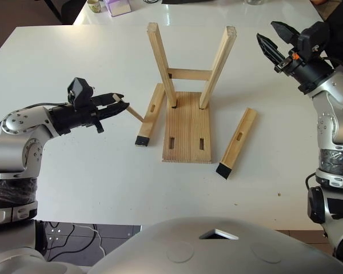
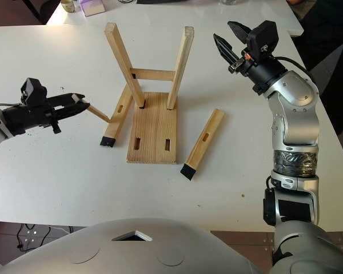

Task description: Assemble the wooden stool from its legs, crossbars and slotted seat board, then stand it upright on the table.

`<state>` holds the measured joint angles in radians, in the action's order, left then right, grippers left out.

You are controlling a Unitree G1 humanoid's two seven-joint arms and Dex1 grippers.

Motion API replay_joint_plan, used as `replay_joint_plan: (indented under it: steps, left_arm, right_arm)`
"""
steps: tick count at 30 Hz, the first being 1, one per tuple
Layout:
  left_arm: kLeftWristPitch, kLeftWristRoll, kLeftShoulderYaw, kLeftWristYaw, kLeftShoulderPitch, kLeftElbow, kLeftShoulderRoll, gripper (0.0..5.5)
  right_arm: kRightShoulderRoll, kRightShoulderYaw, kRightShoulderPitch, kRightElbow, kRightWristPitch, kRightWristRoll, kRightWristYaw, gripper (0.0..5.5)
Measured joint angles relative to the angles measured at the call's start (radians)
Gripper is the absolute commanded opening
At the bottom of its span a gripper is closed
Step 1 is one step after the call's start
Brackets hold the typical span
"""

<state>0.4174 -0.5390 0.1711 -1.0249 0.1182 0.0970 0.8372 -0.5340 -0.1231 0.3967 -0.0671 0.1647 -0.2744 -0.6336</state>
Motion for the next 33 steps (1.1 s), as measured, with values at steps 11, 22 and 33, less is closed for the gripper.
replay_joint_plan:
  steps: [11,22,33]
  left_arm:
    - [-0.257,0.185,-0.181,-0.089,0.25,-0.18,-0.081,1.33]
    - [-0.505,0.301,-0.253,-0.256,0.369,-0.375,-0.076,1.33]
    - [-0.592,0.349,-0.274,-0.331,0.424,-0.498,-0.07,1.33]
  right_arm:
    - [0.011,0.039,0.089,0.096,-0.019,0.003,-0.042,1.96]
    - [0.02,0.041,0.088,0.106,-0.028,0.003,-0.042,1.96]
    - [0.026,0.047,0.086,0.113,-0.038,0.004,-0.04,1.96]
